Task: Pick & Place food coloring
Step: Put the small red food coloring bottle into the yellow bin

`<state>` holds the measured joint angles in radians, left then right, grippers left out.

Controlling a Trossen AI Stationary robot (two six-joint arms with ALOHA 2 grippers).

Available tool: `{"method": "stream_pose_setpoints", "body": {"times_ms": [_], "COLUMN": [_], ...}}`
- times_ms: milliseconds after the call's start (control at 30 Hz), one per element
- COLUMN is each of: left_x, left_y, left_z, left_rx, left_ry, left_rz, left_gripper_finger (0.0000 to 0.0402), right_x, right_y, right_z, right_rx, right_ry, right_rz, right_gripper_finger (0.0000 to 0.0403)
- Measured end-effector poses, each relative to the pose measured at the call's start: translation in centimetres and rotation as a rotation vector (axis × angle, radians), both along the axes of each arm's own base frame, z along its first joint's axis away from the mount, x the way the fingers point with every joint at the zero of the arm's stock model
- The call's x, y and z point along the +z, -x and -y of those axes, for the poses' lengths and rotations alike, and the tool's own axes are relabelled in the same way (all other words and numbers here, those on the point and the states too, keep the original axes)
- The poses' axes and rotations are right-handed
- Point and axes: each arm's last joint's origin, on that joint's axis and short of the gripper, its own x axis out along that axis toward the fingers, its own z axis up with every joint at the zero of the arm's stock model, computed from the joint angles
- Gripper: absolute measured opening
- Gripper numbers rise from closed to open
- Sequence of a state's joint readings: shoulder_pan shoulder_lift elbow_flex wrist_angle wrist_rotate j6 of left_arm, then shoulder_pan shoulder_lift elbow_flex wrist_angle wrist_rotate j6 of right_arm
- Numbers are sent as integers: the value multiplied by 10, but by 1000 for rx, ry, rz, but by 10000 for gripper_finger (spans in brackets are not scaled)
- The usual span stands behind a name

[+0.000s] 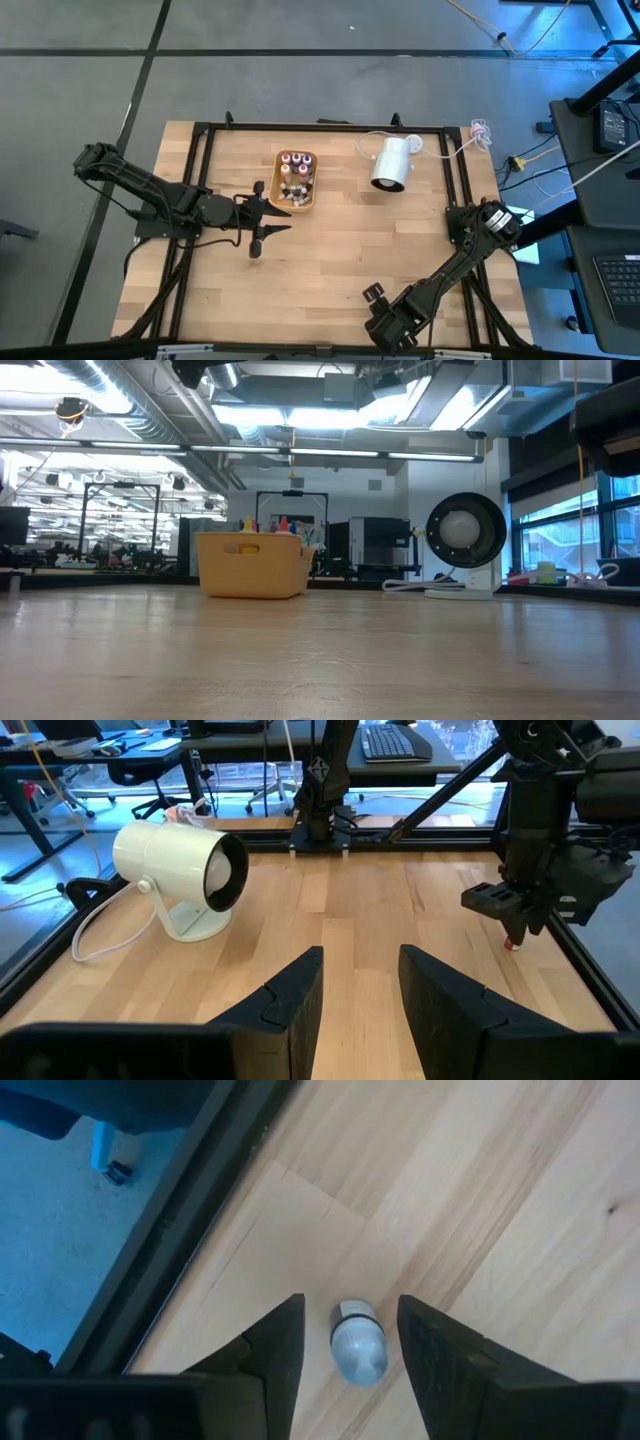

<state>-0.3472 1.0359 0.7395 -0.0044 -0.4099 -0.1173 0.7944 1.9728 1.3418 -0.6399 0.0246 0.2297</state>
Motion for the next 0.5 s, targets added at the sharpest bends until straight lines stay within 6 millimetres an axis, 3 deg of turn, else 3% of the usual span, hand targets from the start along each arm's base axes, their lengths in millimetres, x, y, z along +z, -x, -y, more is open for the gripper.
{"method": "stream_pose_setpoints", "body": {"times_ms": [133,433,500], "left_x": [0,0,0], "left_y": [0,0,0], "left_z": [0,0,0], "left_rx": [0,0,1], "left_ry": [0,0,0], "left_rz": [0,0,0], "left_gripper_finger": [127,127,128], "right_x": [-2,-1,-1], "right_y": [1,1,2], "right_z": [1,1,2], "right_rx": [4,4,3], "right_ry": [9,10,13], "right_rz": [-8,-8,-12], "right_gripper_finger": [149,65,64]}}
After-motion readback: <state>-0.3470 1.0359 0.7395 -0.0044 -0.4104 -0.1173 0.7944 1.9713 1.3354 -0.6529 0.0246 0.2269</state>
